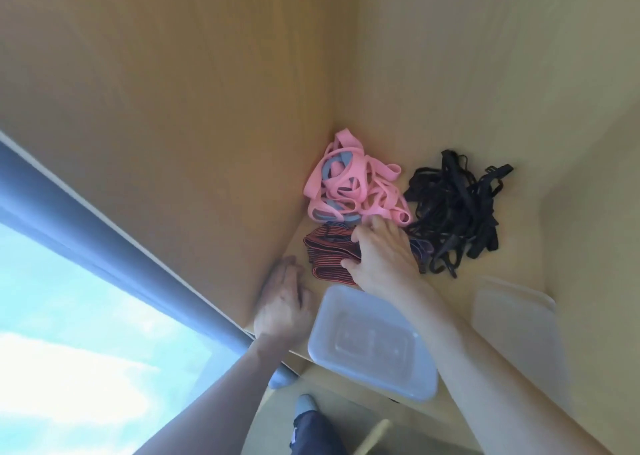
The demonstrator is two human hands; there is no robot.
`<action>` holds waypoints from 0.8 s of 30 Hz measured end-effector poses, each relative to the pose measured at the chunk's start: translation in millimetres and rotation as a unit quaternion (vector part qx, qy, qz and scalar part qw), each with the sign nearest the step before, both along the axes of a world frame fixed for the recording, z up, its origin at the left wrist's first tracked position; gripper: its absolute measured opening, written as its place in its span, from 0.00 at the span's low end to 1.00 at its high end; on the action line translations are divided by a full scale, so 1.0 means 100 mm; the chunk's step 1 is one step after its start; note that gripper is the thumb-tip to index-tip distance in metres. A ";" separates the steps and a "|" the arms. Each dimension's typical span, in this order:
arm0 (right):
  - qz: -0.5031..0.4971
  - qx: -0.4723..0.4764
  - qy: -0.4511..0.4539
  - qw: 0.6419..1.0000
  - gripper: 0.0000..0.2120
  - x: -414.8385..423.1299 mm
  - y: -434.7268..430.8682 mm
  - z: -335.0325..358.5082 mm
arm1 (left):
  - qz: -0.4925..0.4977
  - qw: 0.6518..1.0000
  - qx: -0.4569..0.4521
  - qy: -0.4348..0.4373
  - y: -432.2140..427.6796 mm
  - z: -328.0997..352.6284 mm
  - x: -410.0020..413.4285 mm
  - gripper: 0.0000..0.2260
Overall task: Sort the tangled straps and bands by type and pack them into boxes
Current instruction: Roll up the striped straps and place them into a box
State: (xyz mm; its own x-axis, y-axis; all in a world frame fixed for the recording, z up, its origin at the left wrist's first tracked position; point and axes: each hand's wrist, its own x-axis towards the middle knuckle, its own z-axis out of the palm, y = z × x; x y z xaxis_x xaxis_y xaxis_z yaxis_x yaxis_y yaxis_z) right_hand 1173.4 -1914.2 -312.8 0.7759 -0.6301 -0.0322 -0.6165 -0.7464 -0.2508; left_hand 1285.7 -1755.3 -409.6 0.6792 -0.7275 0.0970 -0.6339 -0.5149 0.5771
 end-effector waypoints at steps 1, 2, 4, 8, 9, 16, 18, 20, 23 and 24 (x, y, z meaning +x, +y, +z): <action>0.002 -0.002 0.014 1.000 0.25 0.08 -0.03 -0.07 | 0.000 1.000 -0.002 -0.001 0.00 -0.02 0.01 0.15; 0.002 -0.003 0.024 1.000 0.26 0.15 -0.05 -0.14 | 0.001 1.000 -0.004 -0.003 0.00 -0.03 0.02 0.15; 0.000 -0.008 0.014 1.000 0.24 0.21 -0.08 -0.27 | 0.001 1.000 -0.009 -0.005 0.00 -0.06 0.04 0.15; -0.025 -0.016 -0.067 0.997 0.09 0.21 -0.16 -0.35 | 0.001 1.000 -0.012 -0.010 -0.01 -0.09 0.06 0.14; -0.030 -0.007 -0.075 0.997 0.07 0.20 -0.19 -0.33 | 0.001 1.000 -0.013 -0.012 -0.01 -0.09 0.06 0.14; -0.078 0.159 -0.194 0.965 0.04 0.09 -0.38 0.05 | -0.004 1.000 -0.016 -0.019 -0.01 -0.11 0.07 0.12; -0.075 0.191 -0.238 0.949 0.05 0.02 -0.41 0.22 | -0.005 1.000 -0.017 -0.023 0.00 -0.12 0.08 0.12; -0.076 0.237 -0.281 0.927 0.05 -0.07 -0.44 0.41 | -0.007 0.999 -0.021 -0.027 -0.01 -0.13 0.09 0.12; -0.087 0.323 -0.337 0.880 0.07 -0.26 -0.45 0.67 | -0.008 0.999 -0.020 -0.036 -0.01 -0.13 0.09 0.12; -0.093 0.349 -0.348 0.865 0.07 -0.33 -0.46 0.74 | -0.008 0.999 -0.016 -0.036 -0.01 -0.14 0.10 0.13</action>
